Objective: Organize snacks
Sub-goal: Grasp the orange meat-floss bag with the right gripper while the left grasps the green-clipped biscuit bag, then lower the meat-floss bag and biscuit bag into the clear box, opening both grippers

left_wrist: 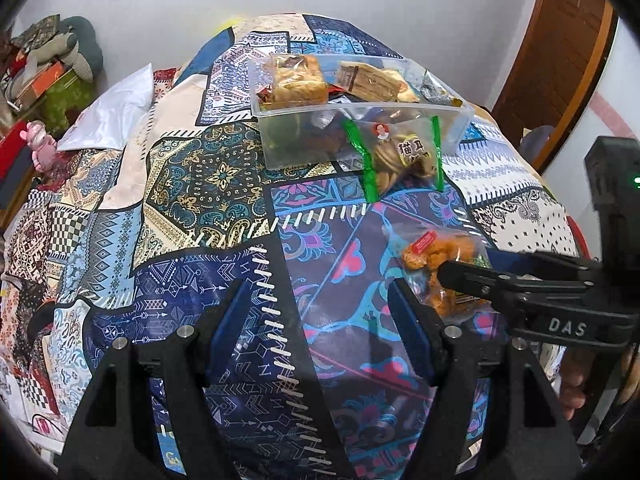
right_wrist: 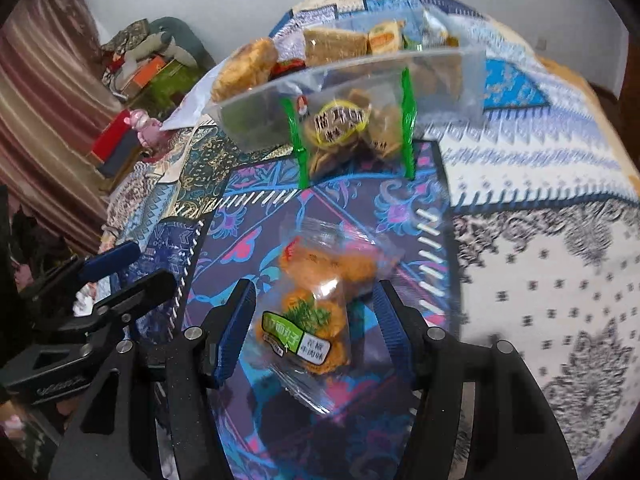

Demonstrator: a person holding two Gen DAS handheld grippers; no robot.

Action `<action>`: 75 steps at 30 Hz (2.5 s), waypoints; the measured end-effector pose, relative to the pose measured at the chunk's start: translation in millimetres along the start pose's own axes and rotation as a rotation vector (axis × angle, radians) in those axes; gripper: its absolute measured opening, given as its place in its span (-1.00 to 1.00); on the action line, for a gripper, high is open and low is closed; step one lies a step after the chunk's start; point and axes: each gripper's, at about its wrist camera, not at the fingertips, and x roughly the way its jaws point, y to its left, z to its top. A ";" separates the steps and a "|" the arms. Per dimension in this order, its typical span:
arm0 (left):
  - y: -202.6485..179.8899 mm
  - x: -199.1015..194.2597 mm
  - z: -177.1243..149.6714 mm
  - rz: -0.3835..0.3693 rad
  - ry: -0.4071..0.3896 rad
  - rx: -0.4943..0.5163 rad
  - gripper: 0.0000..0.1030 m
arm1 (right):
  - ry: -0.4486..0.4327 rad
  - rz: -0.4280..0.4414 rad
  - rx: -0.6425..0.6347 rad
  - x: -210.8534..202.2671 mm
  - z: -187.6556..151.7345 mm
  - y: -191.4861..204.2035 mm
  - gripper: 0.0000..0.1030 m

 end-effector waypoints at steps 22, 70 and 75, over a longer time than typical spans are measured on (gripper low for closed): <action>-24.5 26.8 52.8 0.012 -0.023 0.084 0.37 | 0.019 0.034 -0.075 10.0 17.3 -15.2 -0.14; -77.7 120.3 103.1 -0.139 0.137 0.210 0.64 | -0.069 -0.045 0.030 -43.3 17.6 -101.8 0.05; -81.6 133.3 91.1 -0.141 0.144 0.201 0.41 | -0.043 -0.055 0.003 -36.6 9.9 -96.6 0.10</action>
